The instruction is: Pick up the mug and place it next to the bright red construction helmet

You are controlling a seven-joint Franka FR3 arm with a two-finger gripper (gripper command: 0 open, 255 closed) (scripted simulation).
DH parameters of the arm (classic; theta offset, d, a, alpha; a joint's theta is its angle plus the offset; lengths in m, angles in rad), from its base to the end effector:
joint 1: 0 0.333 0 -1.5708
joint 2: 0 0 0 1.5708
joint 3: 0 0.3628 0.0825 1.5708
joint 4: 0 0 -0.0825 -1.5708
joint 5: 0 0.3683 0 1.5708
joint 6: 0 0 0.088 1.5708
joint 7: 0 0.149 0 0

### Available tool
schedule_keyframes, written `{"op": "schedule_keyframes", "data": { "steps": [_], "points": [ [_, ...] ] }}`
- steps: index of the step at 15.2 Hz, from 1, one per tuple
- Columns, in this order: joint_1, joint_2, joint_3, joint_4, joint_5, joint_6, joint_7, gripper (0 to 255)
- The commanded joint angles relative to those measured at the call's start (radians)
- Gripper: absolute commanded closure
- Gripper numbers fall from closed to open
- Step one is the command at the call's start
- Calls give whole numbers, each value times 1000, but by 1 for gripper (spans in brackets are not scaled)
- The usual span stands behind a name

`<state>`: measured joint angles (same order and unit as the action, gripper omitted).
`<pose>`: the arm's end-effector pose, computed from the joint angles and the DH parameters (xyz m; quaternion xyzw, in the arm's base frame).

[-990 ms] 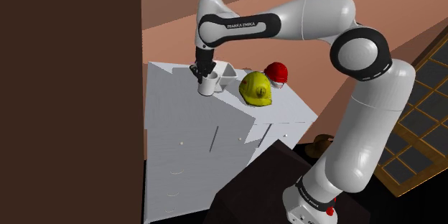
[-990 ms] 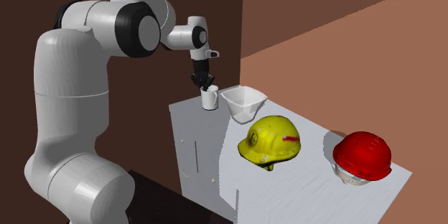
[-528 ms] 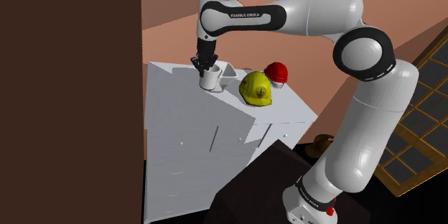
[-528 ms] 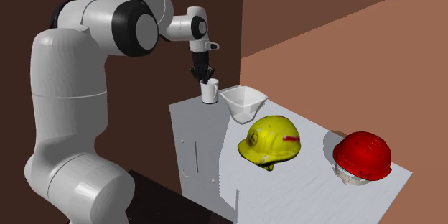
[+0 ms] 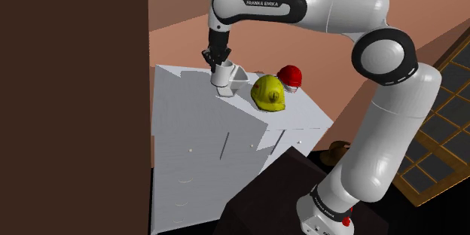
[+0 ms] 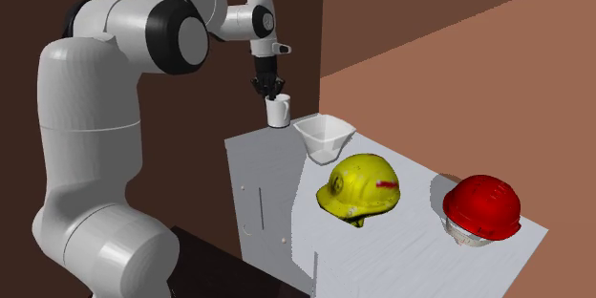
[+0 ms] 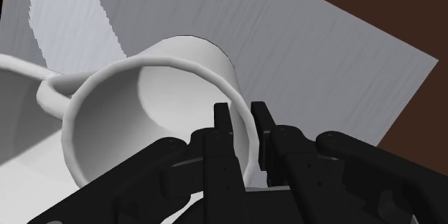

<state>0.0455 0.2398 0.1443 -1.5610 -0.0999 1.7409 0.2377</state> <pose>0.6152 0.0960 0.5098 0.9990 -0.0156 -0.0212 0.0372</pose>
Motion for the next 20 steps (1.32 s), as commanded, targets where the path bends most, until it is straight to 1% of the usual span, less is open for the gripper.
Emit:
{"op": "schedule_keyframes", "data": {
  "steps": [1, 13, 16, 20],
  "points": [
    [0, 3, 0, 33, 0, -31, -3, 255],
    [7, 25, 2, 221, -2, -196, -12, 255],
    [-36, -60, -19, 104, 10, -159, -70, 255],
    [-88, -155, -54, -20, 21, -122, -153, 255]
  ]
}}
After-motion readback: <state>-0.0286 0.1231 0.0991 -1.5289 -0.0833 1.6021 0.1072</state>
